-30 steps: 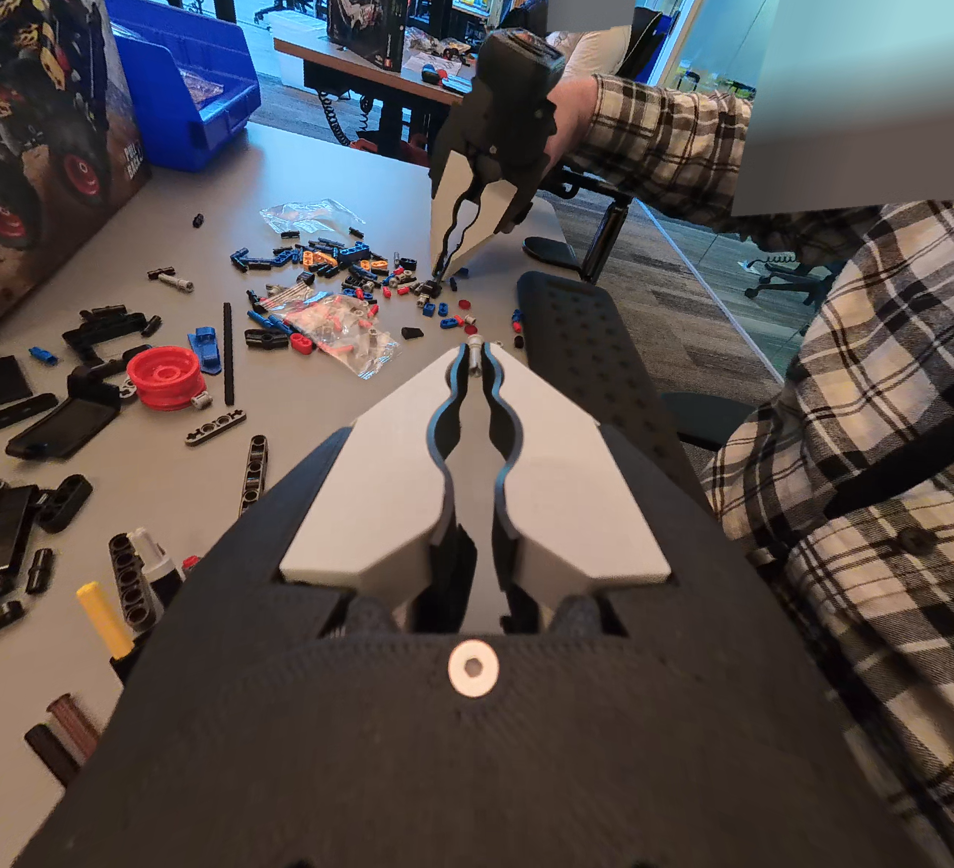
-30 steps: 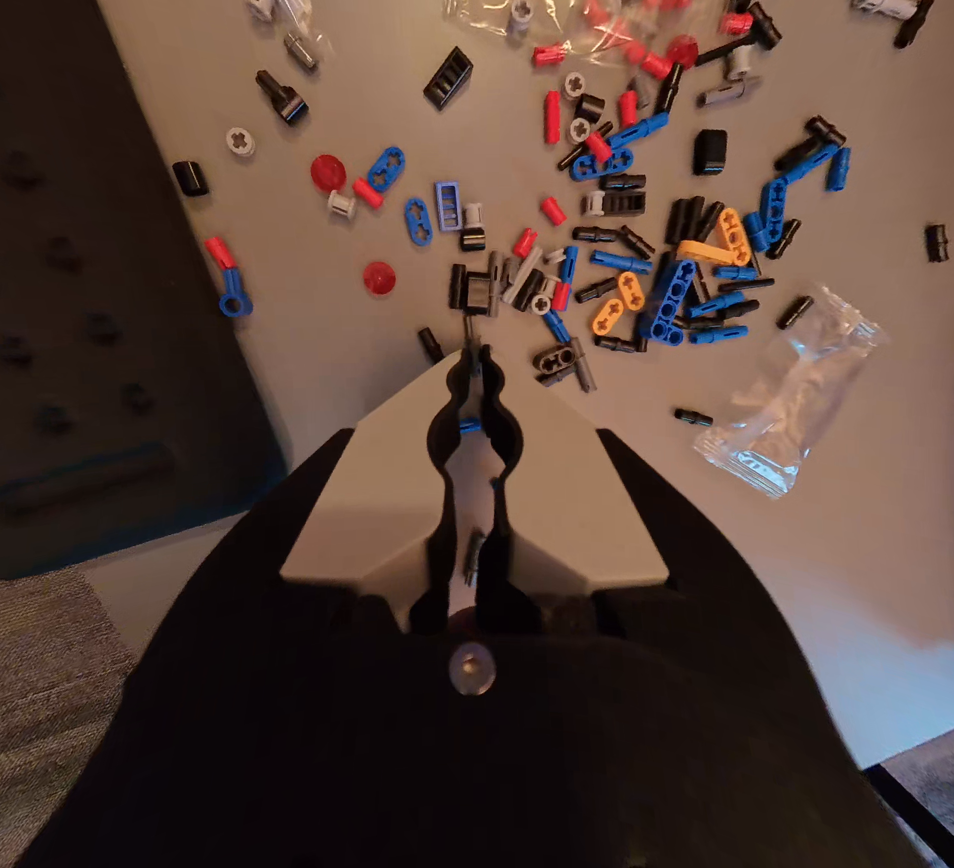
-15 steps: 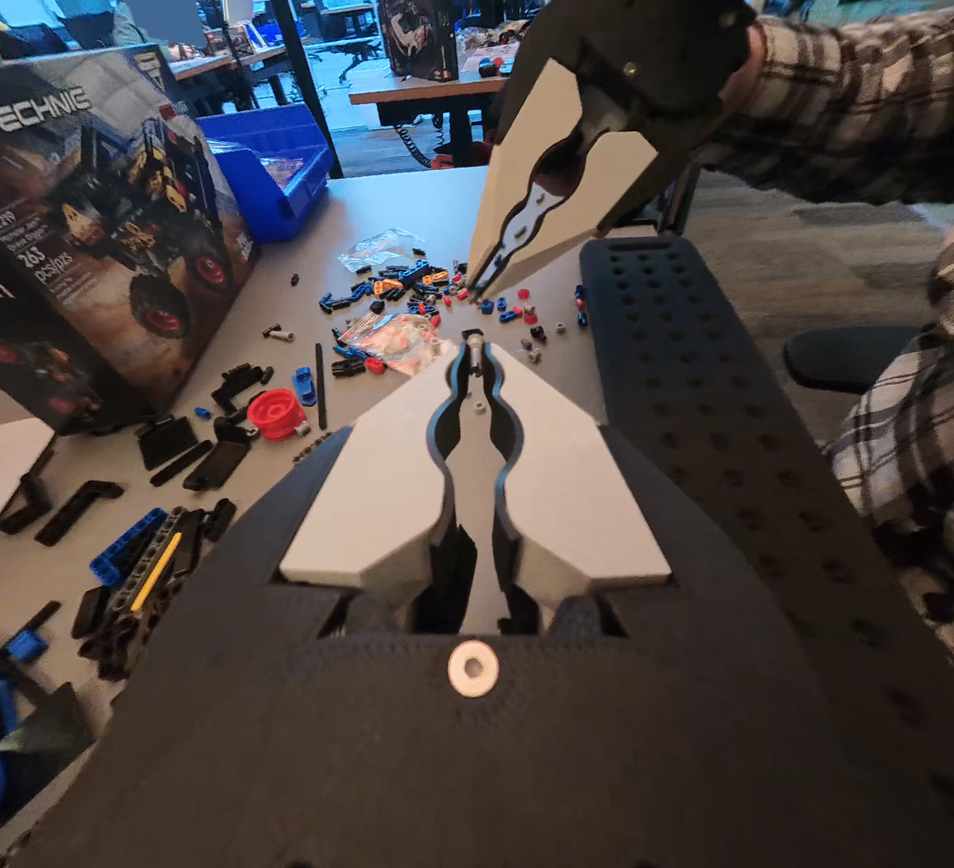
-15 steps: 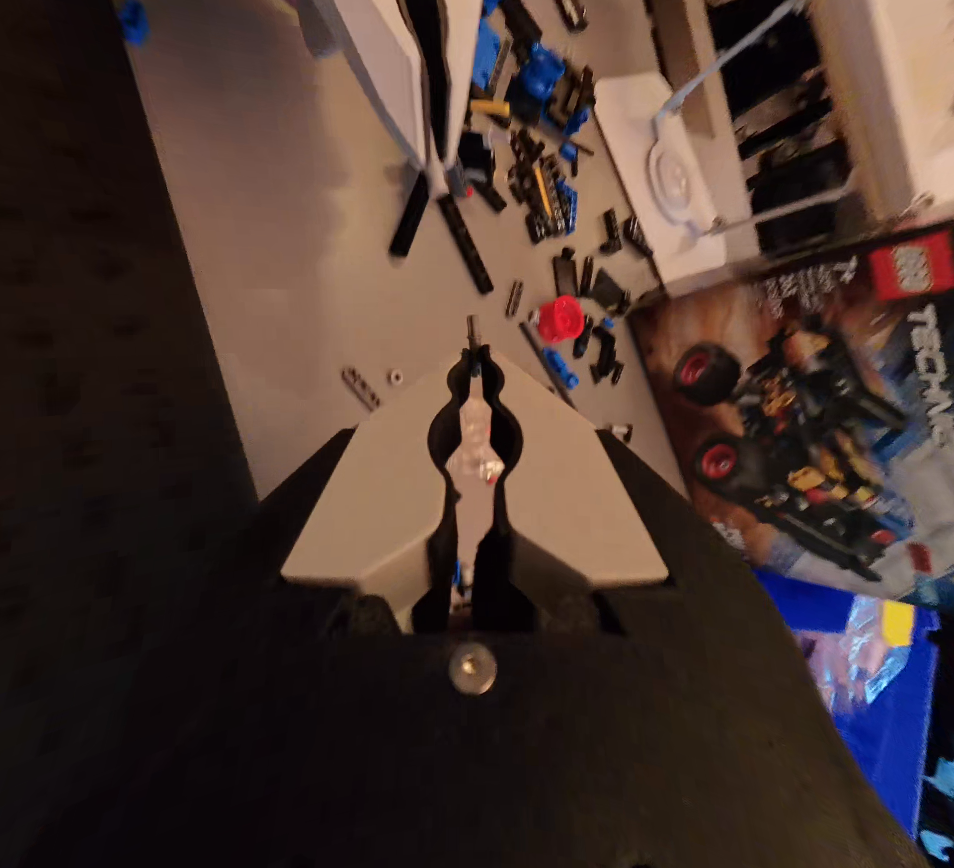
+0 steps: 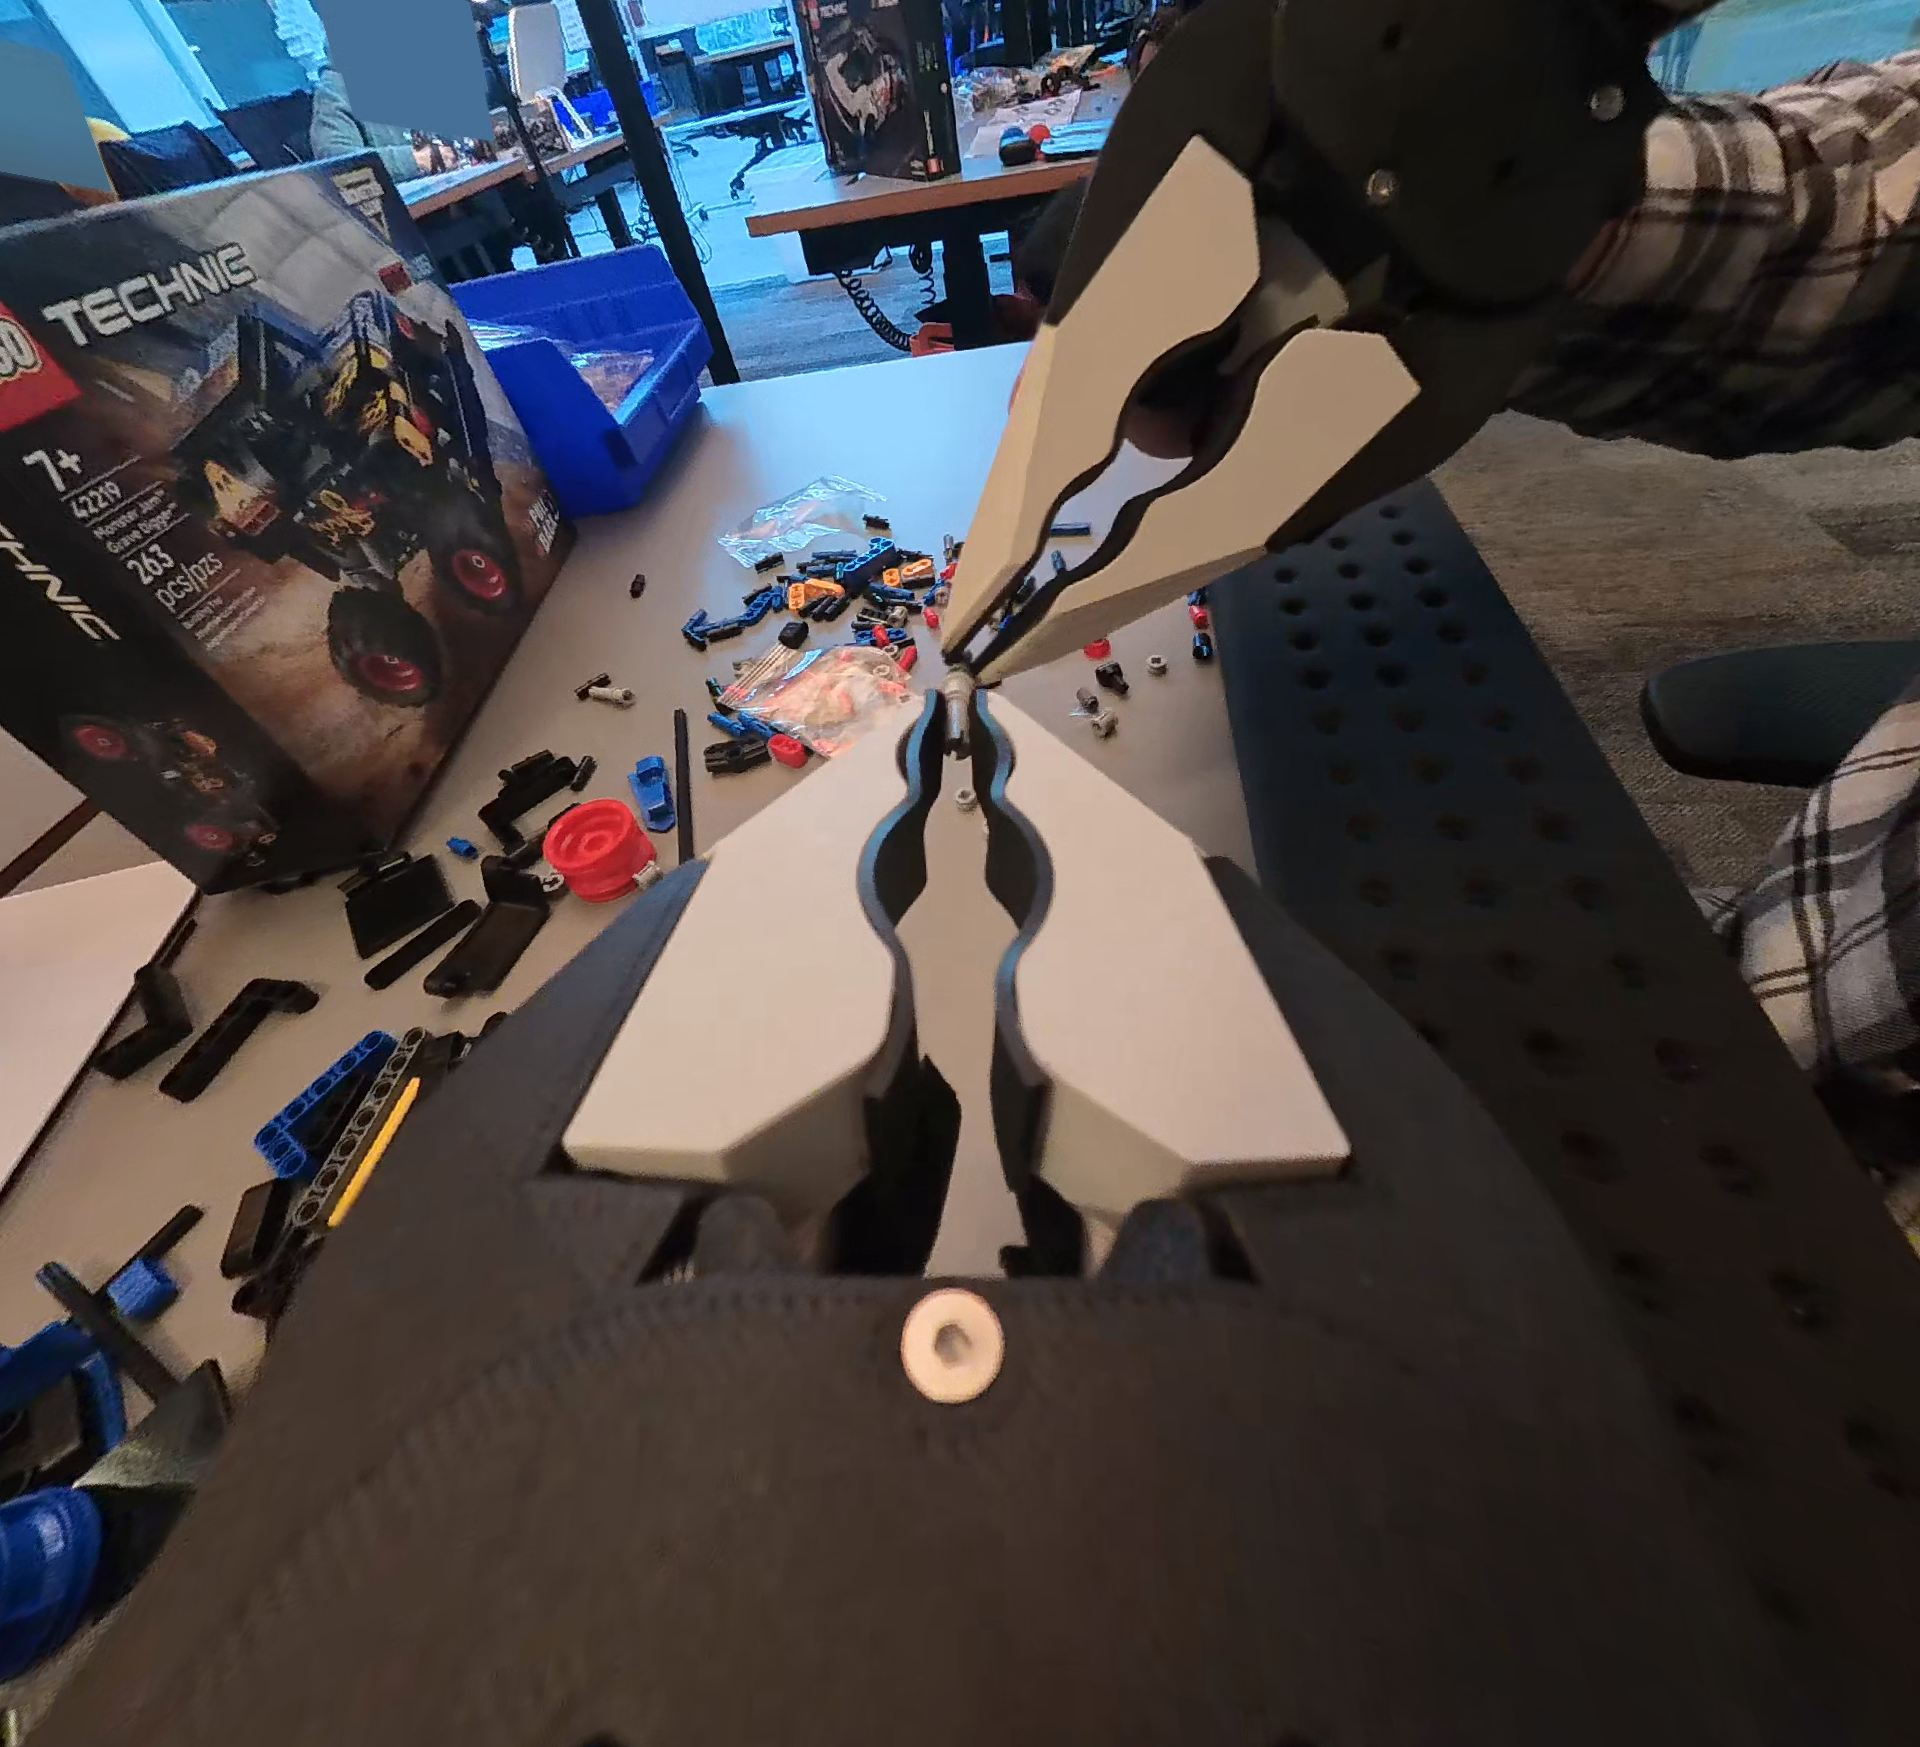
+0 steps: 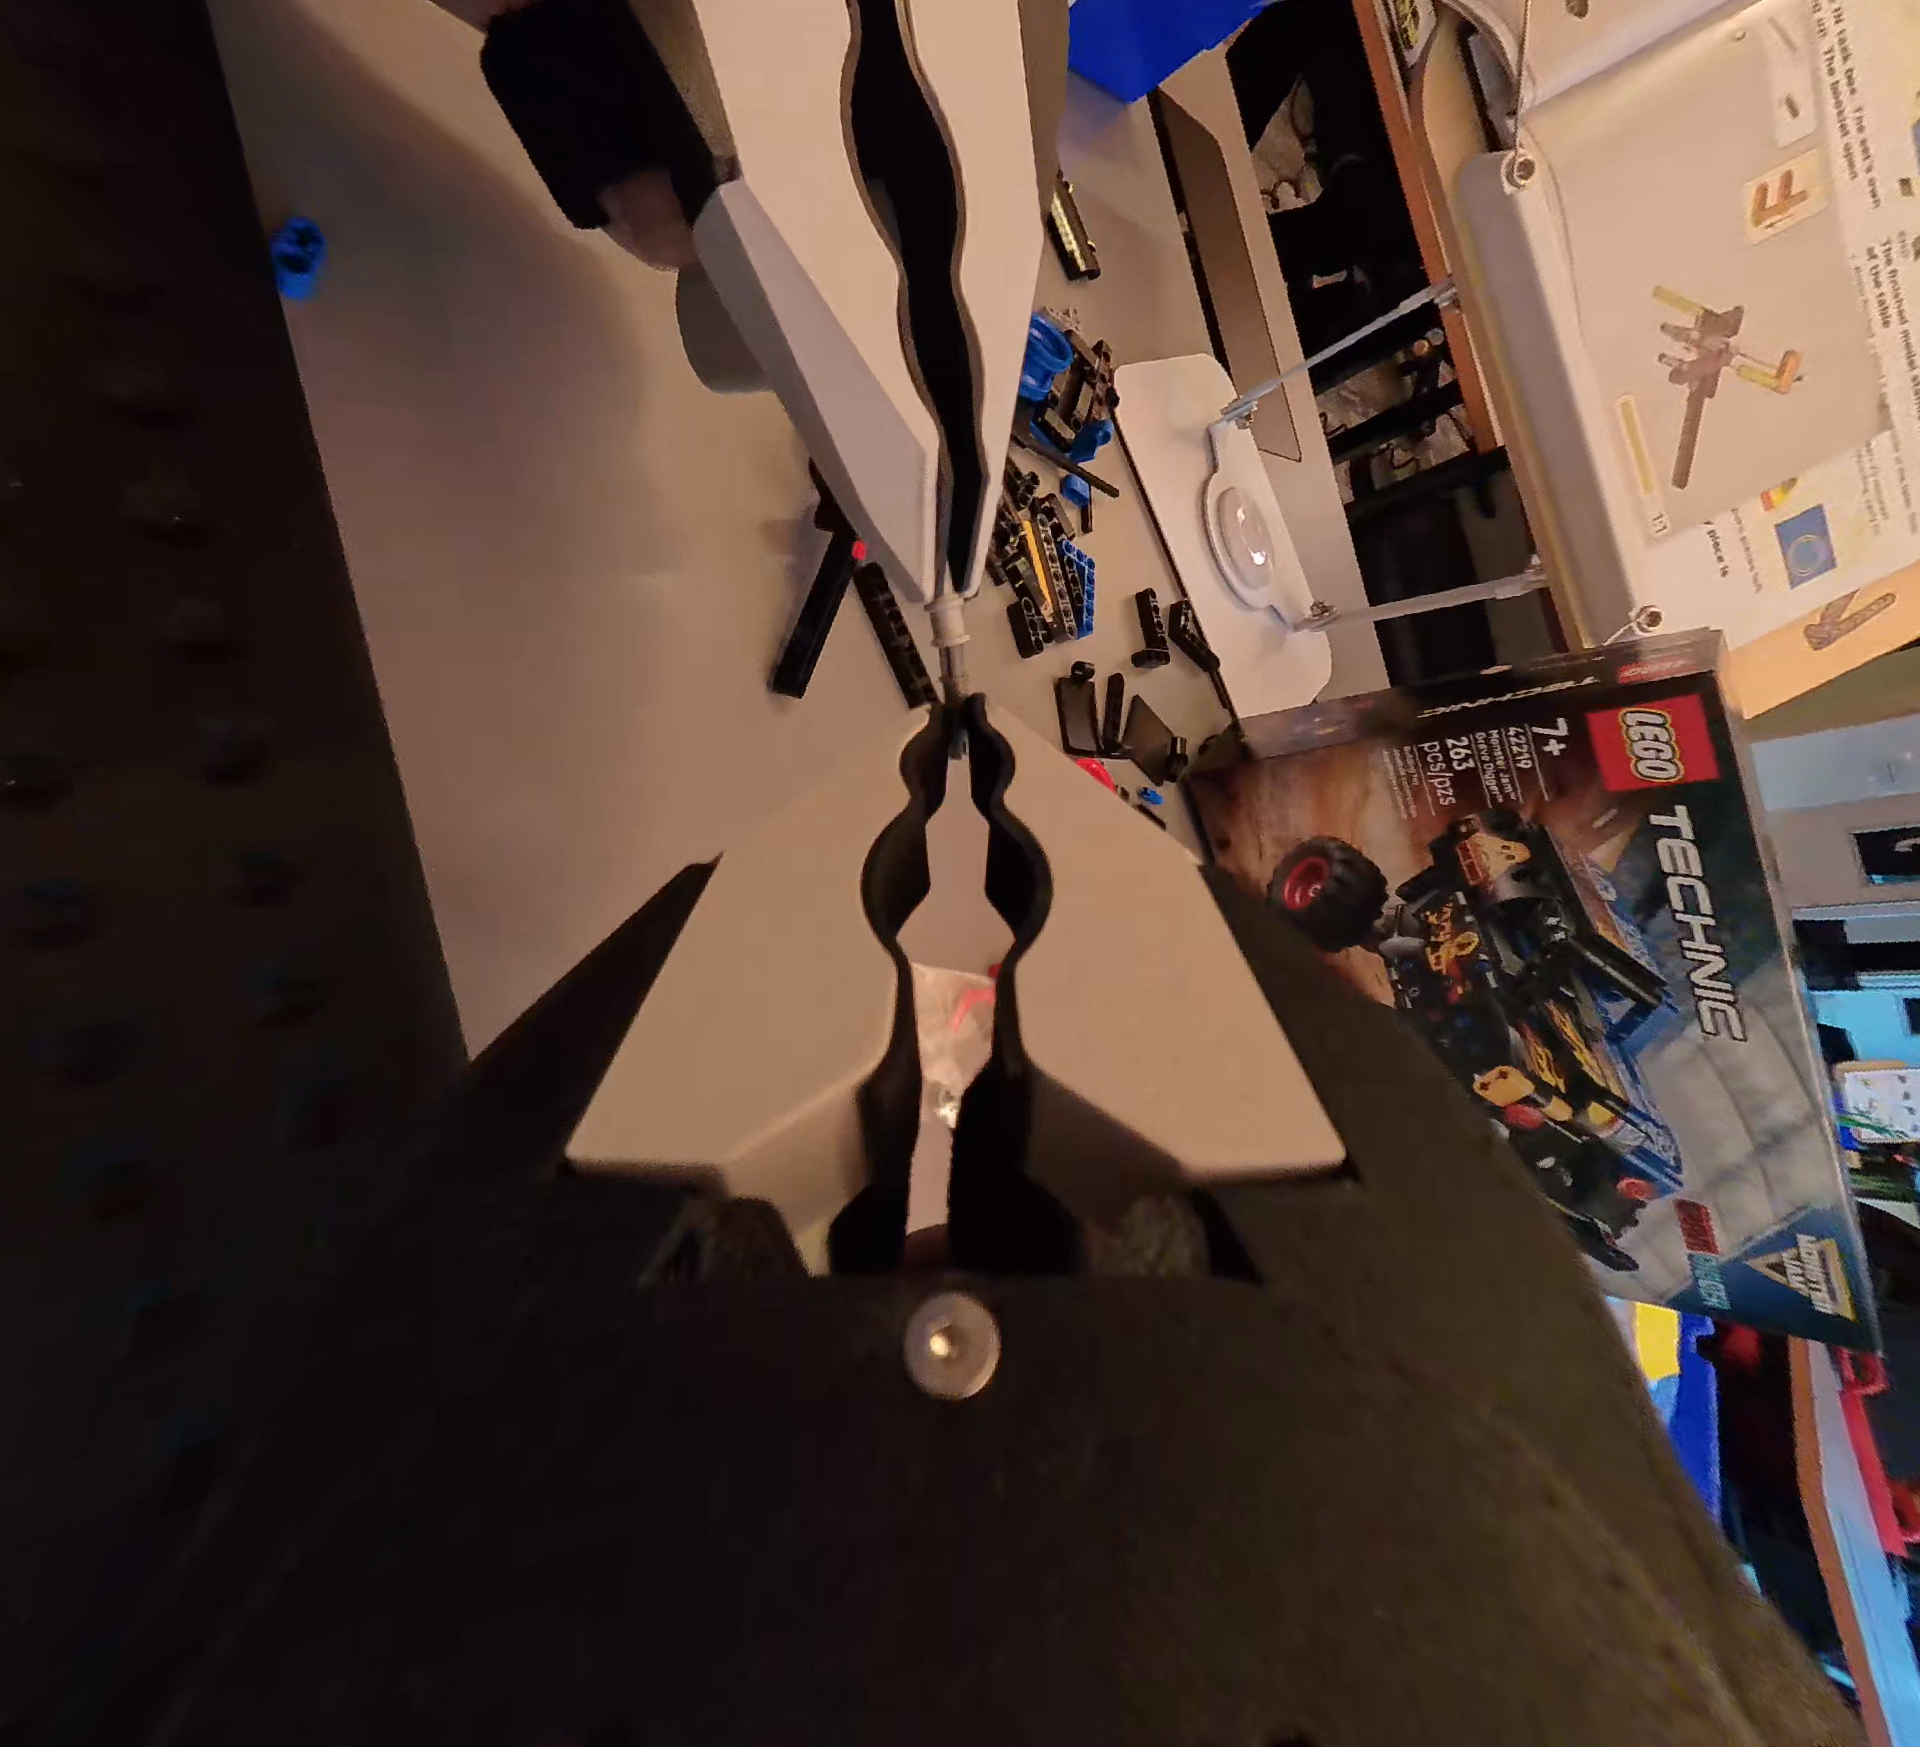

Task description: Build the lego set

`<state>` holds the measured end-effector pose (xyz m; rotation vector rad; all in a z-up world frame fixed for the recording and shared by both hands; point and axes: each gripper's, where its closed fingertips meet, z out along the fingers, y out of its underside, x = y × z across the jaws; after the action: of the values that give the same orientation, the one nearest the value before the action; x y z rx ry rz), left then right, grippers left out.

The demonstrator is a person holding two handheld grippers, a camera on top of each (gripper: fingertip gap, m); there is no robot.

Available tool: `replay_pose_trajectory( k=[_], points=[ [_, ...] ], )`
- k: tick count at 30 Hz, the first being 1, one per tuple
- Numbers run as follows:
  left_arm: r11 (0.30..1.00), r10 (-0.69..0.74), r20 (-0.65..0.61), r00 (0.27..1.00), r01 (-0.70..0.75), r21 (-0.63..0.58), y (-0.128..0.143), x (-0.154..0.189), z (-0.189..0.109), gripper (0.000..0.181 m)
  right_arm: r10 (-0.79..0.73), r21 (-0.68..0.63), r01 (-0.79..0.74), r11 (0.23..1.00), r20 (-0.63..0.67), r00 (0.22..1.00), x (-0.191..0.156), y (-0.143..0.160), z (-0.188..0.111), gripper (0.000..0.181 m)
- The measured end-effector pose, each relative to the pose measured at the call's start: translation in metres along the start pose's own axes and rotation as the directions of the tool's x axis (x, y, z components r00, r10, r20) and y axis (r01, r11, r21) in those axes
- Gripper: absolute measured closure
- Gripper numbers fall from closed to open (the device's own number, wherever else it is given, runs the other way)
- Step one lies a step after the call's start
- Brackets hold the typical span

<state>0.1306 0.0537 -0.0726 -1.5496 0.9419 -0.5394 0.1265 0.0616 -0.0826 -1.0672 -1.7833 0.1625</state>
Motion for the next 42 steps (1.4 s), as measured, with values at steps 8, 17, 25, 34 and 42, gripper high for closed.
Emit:
replay_pose_trajectory(
  k=[8,17,25,34,42],
  points=[
    [0.997,-0.071,-0.022,0.997,0.072,0.034,-0.003,-0.002,-0.002,0.178,-0.045,0.022,0.047,0.999,-0.061,0.997,0.003,-0.007,-0.002,0.179],
    [0.996,-0.085,-0.014,0.996,0.085,0.038,-0.003,-0.003,-0.004,0.178,-0.076,0.037,0.079,0.996,-0.076,0.994,0.004,-0.014,0.0,0.181],
    [0.999,-0.042,0.01,0.999,0.042,0.014,-0.004,-0.005,-0.007,0.178,-0.02,0.052,0.023,0.998,-0.063,0.998,0.005,-0.014,0.004,0.179],
    [0.999,-0.03,0.033,0.999,0.032,-0.035,-0.007,0.001,-0.018,0.178,-0.111,0.052,0.116,0.992,-0.092,0.99,-0.003,-0.028,0.014,0.168],
    [0.996,-0.086,0.057,0.995,0.087,-0.025,-0.003,-0.001,-0.036,0.178,-0.128,0.073,0.136,0.988,-0.103,0.986,-0.006,-0.047,0.025,0.176]
  ],
)
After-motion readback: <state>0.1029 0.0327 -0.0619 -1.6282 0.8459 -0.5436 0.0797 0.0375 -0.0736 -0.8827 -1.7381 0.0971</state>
